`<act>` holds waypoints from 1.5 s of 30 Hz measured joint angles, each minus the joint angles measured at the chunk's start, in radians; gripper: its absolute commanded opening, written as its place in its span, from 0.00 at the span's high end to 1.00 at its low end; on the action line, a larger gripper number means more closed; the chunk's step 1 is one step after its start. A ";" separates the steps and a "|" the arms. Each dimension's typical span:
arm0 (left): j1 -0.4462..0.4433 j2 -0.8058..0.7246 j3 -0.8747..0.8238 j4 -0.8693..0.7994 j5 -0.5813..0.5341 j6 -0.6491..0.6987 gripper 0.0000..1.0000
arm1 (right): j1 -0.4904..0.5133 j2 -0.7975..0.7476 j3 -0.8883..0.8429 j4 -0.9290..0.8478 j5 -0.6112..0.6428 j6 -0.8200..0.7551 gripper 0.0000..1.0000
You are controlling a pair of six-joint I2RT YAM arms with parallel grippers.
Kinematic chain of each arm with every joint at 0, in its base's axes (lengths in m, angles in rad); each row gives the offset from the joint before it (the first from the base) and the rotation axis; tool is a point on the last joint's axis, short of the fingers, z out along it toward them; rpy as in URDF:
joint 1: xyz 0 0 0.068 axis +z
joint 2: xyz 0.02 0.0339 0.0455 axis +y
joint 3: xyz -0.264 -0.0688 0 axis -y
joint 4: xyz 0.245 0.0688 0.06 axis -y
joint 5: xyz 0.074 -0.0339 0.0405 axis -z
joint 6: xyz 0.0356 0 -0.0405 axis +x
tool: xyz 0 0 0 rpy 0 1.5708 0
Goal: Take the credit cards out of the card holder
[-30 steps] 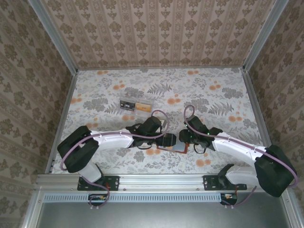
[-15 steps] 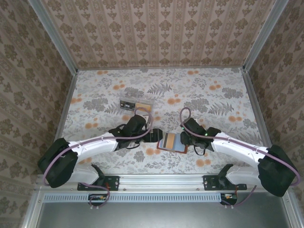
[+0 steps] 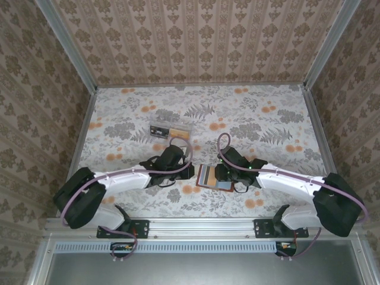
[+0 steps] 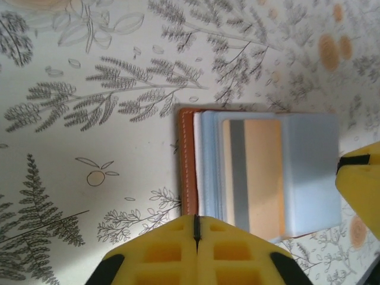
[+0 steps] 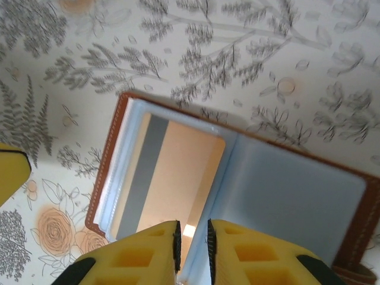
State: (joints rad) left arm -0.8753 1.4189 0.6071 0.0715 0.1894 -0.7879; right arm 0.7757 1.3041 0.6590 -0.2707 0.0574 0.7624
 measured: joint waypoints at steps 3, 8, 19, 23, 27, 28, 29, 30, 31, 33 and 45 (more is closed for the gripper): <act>0.000 0.063 0.019 0.005 0.021 0.003 1.00 | -0.010 0.018 -0.020 0.036 -0.040 0.025 0.80; -0.015 0.147 0.077 0.013 0.045 0.004 1.00 | -0.047 0.027 -0.058 0.092 -0.085 0.058 0.79; -0.034 0.201 0.122 0.016 0.061 0.012 1.00 | -0.099 0.087 -0.115 0.227 -0.199 0.106 0.78; -0.035 0.214 0.122 0.016 0.061 0.014 1.00 | -0.102 0.095 -0.115 0.243 -0.210 0.113 0.77; -0.036 0.217 0.122 0.024 0.061 0.014 1.00 | -0.102 0.089 -0.115 0.244 -0.214 0.117 0.77; -0.038 0.219 0.122 0.027 0.061 0.014 1.00 | -0.102 0.084 -0.115 0.244 -0.216 0.117 0.77; -0.039 0.220 0.122 0.029 0.061 0.014 1.00 | -0.102 0.077 -0.115 0.245 -0.216 0.118 0.77; -0.040 0.220 0.122 0.031 0.061 0.014 1.00 | -0.102 0.071 -0.115 0.245 -0.217 0.121 0.77; -0.042 0.220 0.122 0.031 0.061 0.014 1.00 | -0.102 0.067 -0.115 0.245 -0.220 0.124 0.76; -0.042 0.220 0.122 0.032 0.061 0.014 1.00 | -0.102 0.067 -0.115 0.245 -0.224 0.127 0.76; -0.047 0.220 0.122 0.031 0.061 0.014 1.00 | -0.102 0.110 -0.118 0.282 -0.246 0.136 0.77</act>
State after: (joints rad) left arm -0.9226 1.6394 0.7288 0.1028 0.2501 -0.7742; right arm 0.6735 1.4143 0.5407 0.0116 -0.1890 0.8986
